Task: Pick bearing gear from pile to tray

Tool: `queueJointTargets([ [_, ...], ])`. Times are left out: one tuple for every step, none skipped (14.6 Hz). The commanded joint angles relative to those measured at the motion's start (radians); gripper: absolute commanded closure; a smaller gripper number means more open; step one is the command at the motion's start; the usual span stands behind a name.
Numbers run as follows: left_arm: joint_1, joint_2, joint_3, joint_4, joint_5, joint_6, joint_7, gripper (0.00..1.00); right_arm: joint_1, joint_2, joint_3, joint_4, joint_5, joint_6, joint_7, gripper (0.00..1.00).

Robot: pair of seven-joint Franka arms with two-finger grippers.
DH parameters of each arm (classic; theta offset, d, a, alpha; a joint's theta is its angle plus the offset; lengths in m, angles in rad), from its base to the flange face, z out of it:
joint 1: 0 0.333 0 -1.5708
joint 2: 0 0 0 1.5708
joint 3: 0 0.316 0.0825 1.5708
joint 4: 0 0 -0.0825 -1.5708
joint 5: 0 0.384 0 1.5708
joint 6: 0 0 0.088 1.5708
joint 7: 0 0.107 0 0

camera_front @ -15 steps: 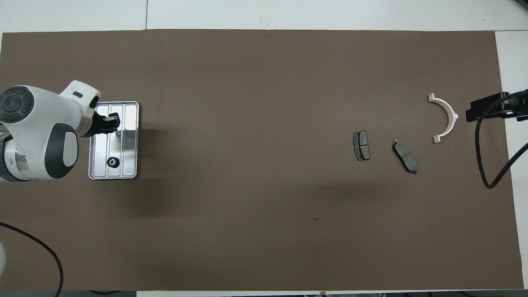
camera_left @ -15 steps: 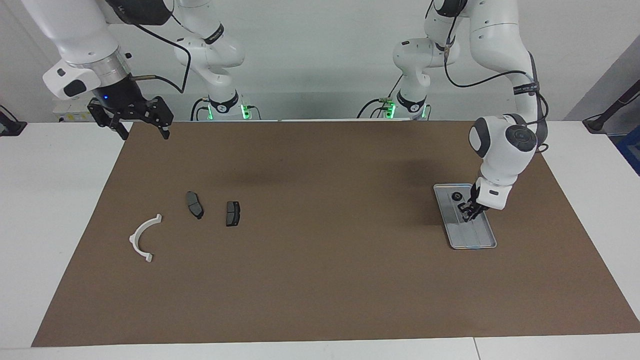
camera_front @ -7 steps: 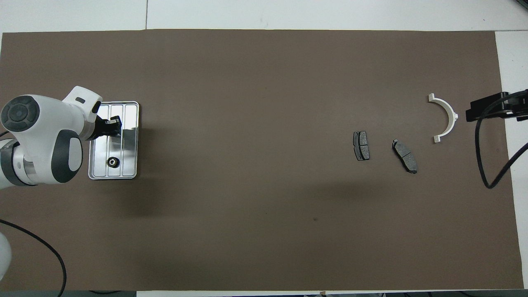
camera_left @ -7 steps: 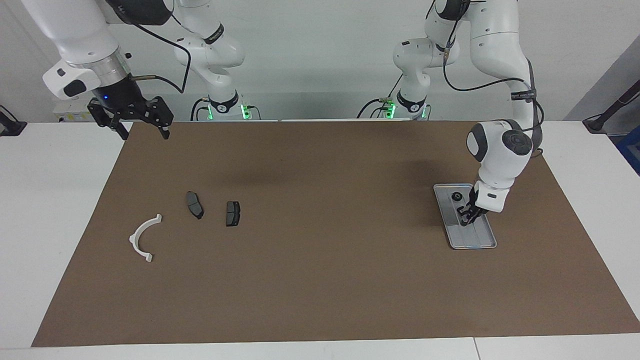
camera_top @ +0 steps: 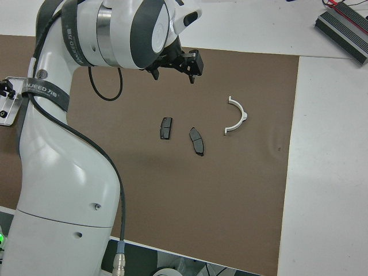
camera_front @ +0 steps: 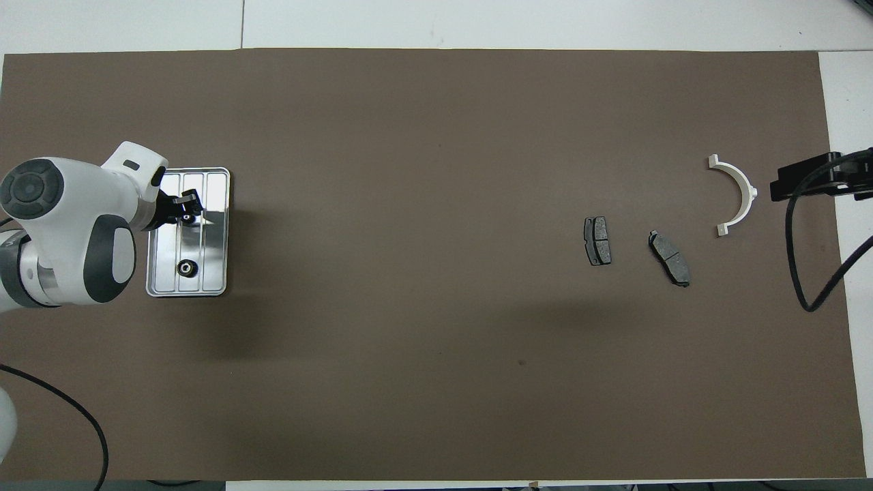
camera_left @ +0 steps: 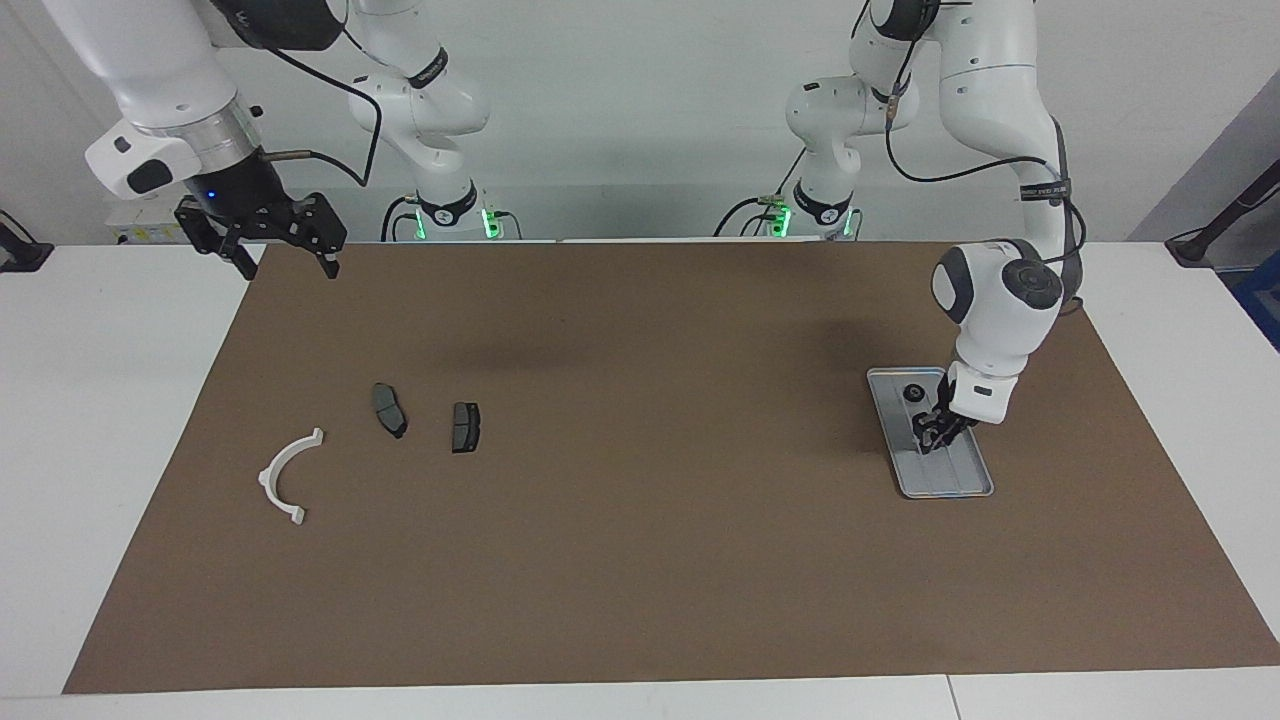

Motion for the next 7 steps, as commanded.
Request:
queueJointTargets([
  [0.02, -0.13, -0.006, 0.057, -0.012, -0.203, 0.024, 0.0, -0.011, -0.025, 0.007, -0.035, -0.005, 0.024, -0.021, 0.0],
  [0.021, -0.158, -0.006, 0.097, -0.012, -0.293, 0.03, 0.0, -0.011, -0.027, 0.007, -0.035, -0.005, 0.024, -0.021, 0.0],
  [0.021, -0.181, -0.006, 0.143, -0.012, -0.382, 0.041, 0.0, -0.011, -0.027, 0.007, -0.035, -0.005, 0.024, -0.021, 0.0],
  [0.019, -0.193, -0.006, 0.197, -0.012, -0.479, 0.046, 0.0, -0.011, -0.027, 0.007, -0.035, -0.005, 0.024, -0.023, 0.0],
  [0.014, -0.203, -0.008, 0.248, -0.013, -0.568, 0.047, 0.0, -0.011, -0.027, 0.007, -0.035, -0.005, 0.024, -0.023, 0.0],
  [0.011, -0.219, -0.011, 0.291, -0.013, -0.643, 0.047, 0.0, -0.011, -0.029, 0.007, -0.034, -0.005, 0.024, -0.023, 0.0],
  [0.008, -0.241, -0.014, 0.317, -0.013, -0.7, 0.047, 0.0, -0.011, -0.029, 0.007, -0.034, -0.005, 0.024, -0.023, 0.0],
])
